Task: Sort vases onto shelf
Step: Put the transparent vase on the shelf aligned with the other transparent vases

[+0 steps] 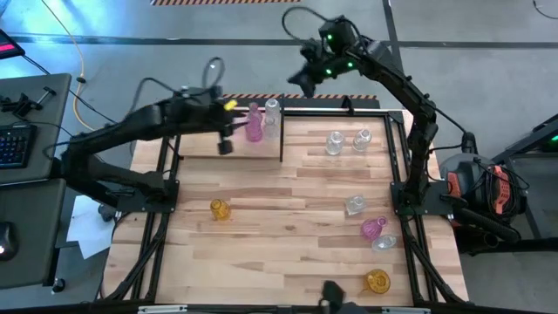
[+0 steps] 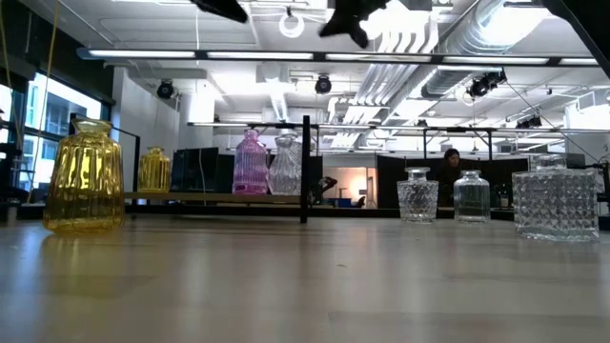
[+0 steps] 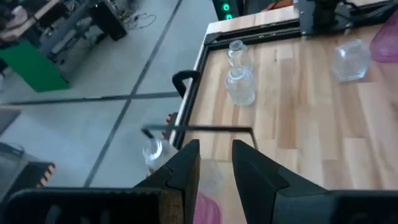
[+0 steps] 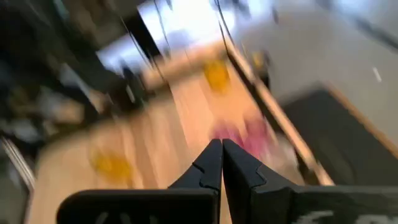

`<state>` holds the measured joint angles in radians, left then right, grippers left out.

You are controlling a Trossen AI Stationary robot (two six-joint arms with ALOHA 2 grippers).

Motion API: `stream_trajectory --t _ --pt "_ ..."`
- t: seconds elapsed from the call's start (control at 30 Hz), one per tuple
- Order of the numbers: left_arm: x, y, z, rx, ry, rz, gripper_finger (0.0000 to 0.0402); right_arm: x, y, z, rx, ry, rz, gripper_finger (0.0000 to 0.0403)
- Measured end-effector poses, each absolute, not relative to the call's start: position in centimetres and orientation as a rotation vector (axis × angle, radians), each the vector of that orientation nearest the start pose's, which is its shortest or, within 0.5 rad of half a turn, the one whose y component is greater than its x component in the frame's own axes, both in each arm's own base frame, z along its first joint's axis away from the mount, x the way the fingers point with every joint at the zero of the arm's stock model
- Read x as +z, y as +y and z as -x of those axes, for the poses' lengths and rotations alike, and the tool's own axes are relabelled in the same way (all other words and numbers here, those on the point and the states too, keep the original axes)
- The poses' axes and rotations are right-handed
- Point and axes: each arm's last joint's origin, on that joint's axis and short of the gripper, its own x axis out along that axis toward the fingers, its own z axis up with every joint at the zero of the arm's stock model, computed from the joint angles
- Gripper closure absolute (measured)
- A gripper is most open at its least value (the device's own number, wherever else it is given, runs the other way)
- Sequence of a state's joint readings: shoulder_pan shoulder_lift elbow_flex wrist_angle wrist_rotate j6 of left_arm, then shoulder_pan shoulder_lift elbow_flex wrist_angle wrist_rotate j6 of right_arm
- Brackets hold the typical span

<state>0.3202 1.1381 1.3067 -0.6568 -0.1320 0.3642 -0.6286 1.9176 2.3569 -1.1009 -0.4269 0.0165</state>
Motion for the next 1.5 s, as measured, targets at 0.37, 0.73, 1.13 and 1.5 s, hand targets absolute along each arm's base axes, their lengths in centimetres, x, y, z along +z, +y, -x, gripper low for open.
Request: stream_trajectory --t 0.37,0.73,1.13,1.5 --pt "40.8 6.0 -16.7 0.398 0.569 -0.139 0.0314 41.4 -19.0 -28.4 -0.345 1.144 -0.279 0.0391" --pt "41.4 5.3 -13.6 0.539 0.569 -0.130 0.0314 34.0 -20.3 -25.6 -0.429 1.447 -0.439 0.0285" --pt "42.0 4.9 -11.4 0.633 0.539 -0.151 0.0314 27.9 -18.5 -25.9 -0.407 1.383 -0.476 0.0269" --pt "42.0 4.9 -11.5 0.630 0.532 -0.131 0.0314 24.4 -17.7 -26.6 -0.448 1.402 -0.384 0.0269"
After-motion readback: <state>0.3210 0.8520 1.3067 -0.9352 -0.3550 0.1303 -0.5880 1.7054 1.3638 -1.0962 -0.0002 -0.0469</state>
